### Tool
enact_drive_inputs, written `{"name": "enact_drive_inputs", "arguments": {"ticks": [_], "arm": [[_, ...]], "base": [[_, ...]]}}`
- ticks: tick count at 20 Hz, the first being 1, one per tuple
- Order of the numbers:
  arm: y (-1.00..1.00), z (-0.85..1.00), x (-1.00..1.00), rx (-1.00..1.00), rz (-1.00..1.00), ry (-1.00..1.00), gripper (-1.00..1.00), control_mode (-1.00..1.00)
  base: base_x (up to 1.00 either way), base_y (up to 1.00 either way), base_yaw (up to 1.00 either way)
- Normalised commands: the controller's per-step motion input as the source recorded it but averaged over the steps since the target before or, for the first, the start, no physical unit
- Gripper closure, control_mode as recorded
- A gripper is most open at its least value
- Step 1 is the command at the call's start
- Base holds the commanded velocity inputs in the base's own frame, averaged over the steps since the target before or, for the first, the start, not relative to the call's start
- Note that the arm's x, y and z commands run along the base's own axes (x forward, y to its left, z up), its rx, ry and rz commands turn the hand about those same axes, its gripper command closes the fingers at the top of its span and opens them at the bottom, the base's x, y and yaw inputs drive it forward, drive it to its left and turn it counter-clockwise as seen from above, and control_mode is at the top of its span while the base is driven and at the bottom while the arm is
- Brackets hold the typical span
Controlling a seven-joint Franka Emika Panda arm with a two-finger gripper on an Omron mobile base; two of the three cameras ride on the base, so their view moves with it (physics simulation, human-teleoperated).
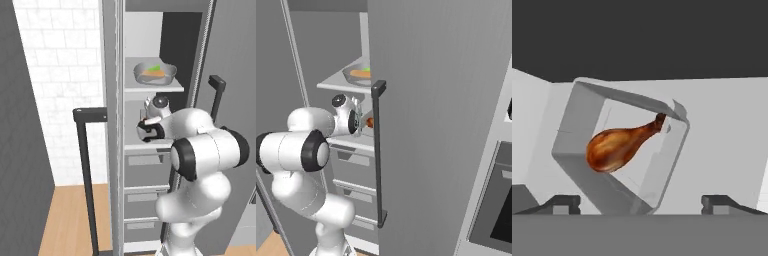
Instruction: Take the meat container that has the chicken drumstick and place it on the second highest rack of the freezer. Then take the vegetable container that has the squash and lemon wedge and place it on the highest rack of the freezer.
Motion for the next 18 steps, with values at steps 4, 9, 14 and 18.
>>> {"name": "enact_drive_inputs", "arguments": {"ticks": [4, 9, 14, 18], "arm": [[0.0, 0.89, -1.0, 0.02, -0.07, -0.13, -1.0, -1.0], [0.0, 1.0, -1.0, 0.12, -0.06, -0.03, -1.0, -1.0], [0.0, 1.0, -1.0, 0.19, -0.01, 0.0, -1.0, -1.0], [-0.04, 1.0, -1.0, 0.25, 0.0, 0.0, -1.0, -1.0]], "base": [[0.0, 0.0, 0.0], [0.0, 0.0, 0.0], [0.0, 0.0, 0.0], [0.0, 0.0, 0.0]]}}
